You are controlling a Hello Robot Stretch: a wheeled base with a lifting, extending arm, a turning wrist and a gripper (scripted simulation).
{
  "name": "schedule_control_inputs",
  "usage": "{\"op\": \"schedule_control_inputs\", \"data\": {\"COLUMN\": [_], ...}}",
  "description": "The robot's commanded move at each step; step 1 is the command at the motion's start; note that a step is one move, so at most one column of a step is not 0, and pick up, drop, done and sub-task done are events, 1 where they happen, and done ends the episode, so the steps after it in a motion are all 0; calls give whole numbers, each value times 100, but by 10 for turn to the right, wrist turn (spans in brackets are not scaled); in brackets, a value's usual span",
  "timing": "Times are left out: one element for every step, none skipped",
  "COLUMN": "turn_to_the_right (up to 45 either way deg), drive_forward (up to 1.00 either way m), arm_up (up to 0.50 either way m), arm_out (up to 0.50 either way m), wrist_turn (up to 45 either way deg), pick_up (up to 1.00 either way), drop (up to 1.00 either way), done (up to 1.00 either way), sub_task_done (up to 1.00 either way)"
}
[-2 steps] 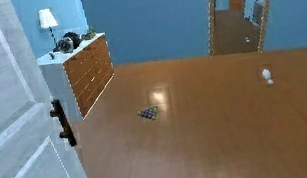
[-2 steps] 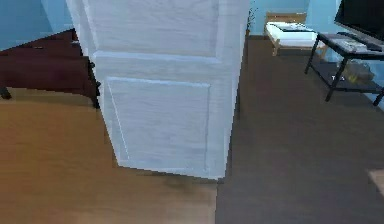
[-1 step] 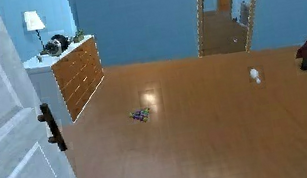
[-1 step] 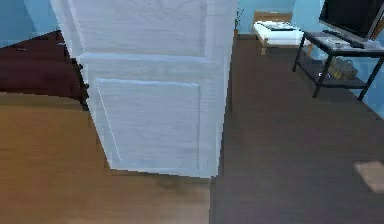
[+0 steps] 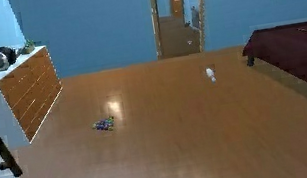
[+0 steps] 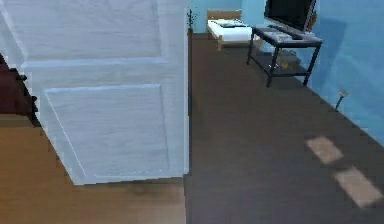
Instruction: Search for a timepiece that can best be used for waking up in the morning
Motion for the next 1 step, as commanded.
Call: {"op": "schedule_control_inputs", "data": {"turn_to_the_right": [0], "drive_forward": [45], "arm_up": [0], "arm_out": [0], "wrist_turn": [0], "pick_up": [0], "drop": [0], "done": [0], "sub_task_done": [0]}}
